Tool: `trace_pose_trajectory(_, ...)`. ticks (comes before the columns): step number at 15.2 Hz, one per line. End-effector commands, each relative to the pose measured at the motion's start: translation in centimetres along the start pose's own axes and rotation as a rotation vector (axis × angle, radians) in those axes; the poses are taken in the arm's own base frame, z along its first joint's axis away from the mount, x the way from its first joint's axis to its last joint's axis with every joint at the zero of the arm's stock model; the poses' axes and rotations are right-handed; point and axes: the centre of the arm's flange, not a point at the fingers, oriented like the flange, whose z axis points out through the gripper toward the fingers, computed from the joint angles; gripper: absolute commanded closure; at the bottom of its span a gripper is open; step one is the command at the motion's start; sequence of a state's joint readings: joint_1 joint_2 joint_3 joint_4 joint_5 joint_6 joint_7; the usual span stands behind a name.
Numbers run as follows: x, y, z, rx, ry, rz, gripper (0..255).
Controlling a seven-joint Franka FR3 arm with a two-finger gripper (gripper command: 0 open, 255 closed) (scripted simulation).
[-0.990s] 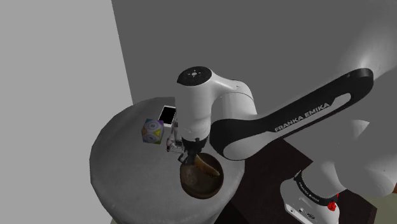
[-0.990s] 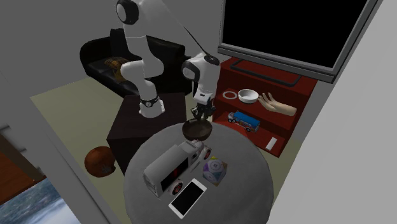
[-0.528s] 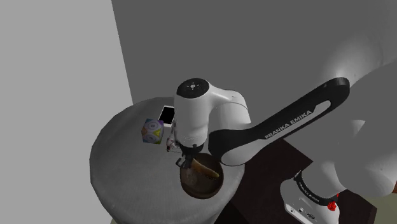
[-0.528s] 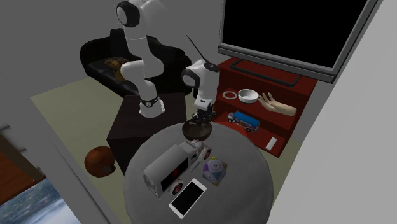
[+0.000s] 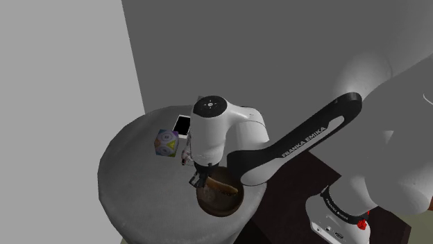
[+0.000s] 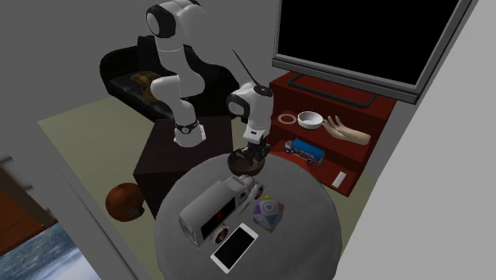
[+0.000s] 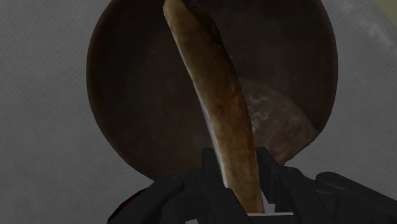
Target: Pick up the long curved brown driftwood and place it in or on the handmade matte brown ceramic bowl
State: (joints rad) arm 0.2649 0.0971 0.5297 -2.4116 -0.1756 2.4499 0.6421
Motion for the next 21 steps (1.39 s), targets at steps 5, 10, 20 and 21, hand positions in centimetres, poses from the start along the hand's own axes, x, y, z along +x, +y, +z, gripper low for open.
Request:
trace_pose_trajectory(5,-0.5,0.3,0.9,-0.031,-0.048,-0.002,0)
trace_pose_trajectory(10,-0.8,0.2,-0.6,-0.031,-0.048,-0.002,0)
trace_pose_trajectory(20,-0.6,0.1,-4.2,-0.031,-0.048,-0.002,0)
trace_pose_trajectory(21,-0.6,0.1,-4.2,-0.031,-0.048,-0.002,0)
